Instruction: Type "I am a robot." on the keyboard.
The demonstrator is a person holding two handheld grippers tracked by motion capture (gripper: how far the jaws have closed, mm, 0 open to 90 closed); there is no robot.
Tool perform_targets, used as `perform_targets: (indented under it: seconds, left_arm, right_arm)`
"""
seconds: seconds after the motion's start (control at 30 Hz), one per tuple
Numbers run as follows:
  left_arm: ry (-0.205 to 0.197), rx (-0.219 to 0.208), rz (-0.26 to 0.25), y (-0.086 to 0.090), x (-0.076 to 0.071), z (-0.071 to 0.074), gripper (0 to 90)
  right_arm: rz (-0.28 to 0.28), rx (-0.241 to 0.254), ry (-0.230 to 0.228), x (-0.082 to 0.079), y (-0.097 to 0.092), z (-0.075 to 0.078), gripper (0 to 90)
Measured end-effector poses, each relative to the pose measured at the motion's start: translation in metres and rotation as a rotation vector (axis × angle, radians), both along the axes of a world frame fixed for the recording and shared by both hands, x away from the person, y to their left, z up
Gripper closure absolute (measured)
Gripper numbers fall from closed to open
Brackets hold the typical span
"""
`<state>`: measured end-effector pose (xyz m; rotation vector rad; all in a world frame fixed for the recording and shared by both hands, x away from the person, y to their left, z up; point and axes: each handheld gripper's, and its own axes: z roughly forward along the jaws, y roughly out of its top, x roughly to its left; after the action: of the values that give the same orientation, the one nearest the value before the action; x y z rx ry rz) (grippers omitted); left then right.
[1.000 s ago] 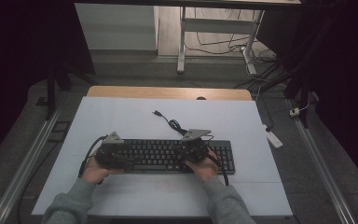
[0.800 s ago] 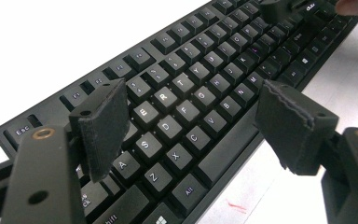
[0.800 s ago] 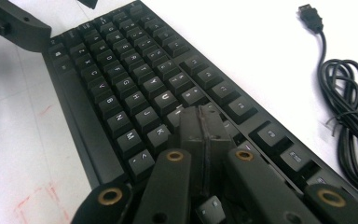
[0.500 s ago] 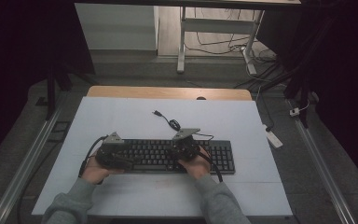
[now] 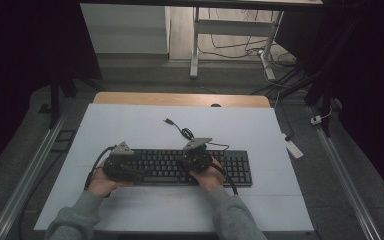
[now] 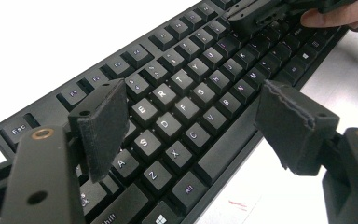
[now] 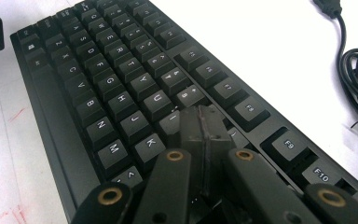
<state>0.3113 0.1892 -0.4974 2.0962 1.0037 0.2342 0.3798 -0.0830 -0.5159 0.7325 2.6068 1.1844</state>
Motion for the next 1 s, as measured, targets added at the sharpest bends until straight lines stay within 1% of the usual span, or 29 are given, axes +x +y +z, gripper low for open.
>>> perform_targets:
  seconds: [0.07,0.1,0.17,0.23,0.27,0.33,0.43,0.6,0.63,0.77,1.0]
  left_arm:
    - [0.000,0.003,-0.001,0.000,0.000,0.000,25.6]
    - [0.001,0.003,-0.003,0.000,0.000,0.000,25.6]
    - [0.001,0.007,-0.005,-0.001,0.000,0.000,25.6]
    - [0.000,0.006,-0.005,0.000,0.000,0.000,25.6]
    - [0.000,0.005,-0.005,0.000,0.000,0.000,25.6]
    - [-0.001,0.003,-0.003,0.000,0.000,0.000,25.6]
    - [-0.001,0.002,-0.001,0.000,0.000,0.000,25.5]
    - [-0.001,0.003,0.000,0.000,0.000,0.000,25.5]
    - [-0.001,0.004,0.000,0.000,0.000,0.000,25.5]
    - [-0.001,0.004,0.000,0.000,0.000,-0.001,25.5]
    - [0.004,-0.002,0.006,0.001,0.001,-0.001,25.2]
  right_arm:
    - [-0.001,-0.003,0.002,0.000,0.000,-0.001,89.5]
    - [-0.002,-0.015,0.005,0.000,0.001,-0.001,89.5]
    - [-0.003,-0.004,0.010,0.001,0.001,-0.002,89.5]
    - [0.004,-0.013,-0.003,0.000,0.001,-0.001,89.5]
    - [0.010,-0.001,-0.008,0.000,0.000,0.000,89.5]
    - [0.012,0.006,-0.017,-0.002,-0.001,0.002,88.3]
    - [0.008,0.023,-0.031,-0.004,-0.004,0.005,77.7]
    - [0.002,0.057,-0.053,-0.010,-0.011,0.011,66.0]
    - [0.002,0.068,-0.057,-0.011,-0.013,0.012,64.3]
    - [-0.003,0.077,-0.070,-0.016,-0.020,0.015,60.3]
    - [-0.022,0.078,-0.087,-0.024,-0.037,0.019,55.0]
